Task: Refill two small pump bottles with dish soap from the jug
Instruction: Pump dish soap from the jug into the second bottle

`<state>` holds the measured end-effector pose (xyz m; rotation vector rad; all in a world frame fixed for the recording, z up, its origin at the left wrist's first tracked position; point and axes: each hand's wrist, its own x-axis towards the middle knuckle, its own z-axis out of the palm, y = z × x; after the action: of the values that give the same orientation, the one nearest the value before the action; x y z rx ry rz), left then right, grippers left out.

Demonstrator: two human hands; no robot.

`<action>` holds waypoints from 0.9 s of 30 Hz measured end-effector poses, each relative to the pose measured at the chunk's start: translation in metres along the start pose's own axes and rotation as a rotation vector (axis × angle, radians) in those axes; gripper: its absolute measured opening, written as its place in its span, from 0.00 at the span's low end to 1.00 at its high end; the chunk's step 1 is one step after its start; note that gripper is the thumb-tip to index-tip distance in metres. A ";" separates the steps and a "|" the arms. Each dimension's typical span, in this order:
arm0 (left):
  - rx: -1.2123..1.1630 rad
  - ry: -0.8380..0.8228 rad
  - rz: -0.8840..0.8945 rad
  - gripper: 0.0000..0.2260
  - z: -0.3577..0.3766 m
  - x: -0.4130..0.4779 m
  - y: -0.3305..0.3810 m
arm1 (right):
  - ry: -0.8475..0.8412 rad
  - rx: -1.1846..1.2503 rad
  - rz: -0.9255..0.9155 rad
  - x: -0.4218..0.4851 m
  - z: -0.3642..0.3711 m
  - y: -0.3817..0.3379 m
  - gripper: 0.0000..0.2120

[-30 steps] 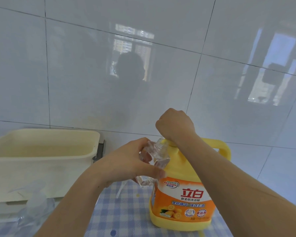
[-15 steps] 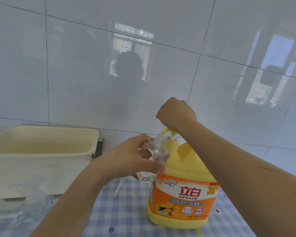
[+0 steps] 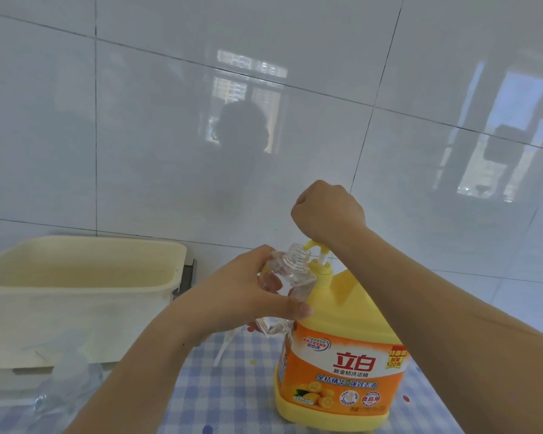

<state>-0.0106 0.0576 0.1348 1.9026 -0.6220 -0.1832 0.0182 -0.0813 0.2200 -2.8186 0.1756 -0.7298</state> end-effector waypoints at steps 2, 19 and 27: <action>0.012 -0.006 -0.003 0.28 0.001 0.000 0.000 | -0.012 -0.029 -0.004 -0.001 -0.001 -0.001 0.06; 0.042 -0.110 -0.046 0.27 0.002 0.002 -0.007 | -0.068 -0.043 -0.016 -0.014 0.018 0.005 0.06; 0.048 -0.118 -0.052 0.28 0.002 0.003 -0.007 | -0.093 -0.039 -0.029 -0.013 0.018 0.004 0.08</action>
<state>-0.0063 0.0567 0.1283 1.9658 -0.6617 -0.3185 0.0156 -0.0794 0.1977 -2.8904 0.1355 -0.6065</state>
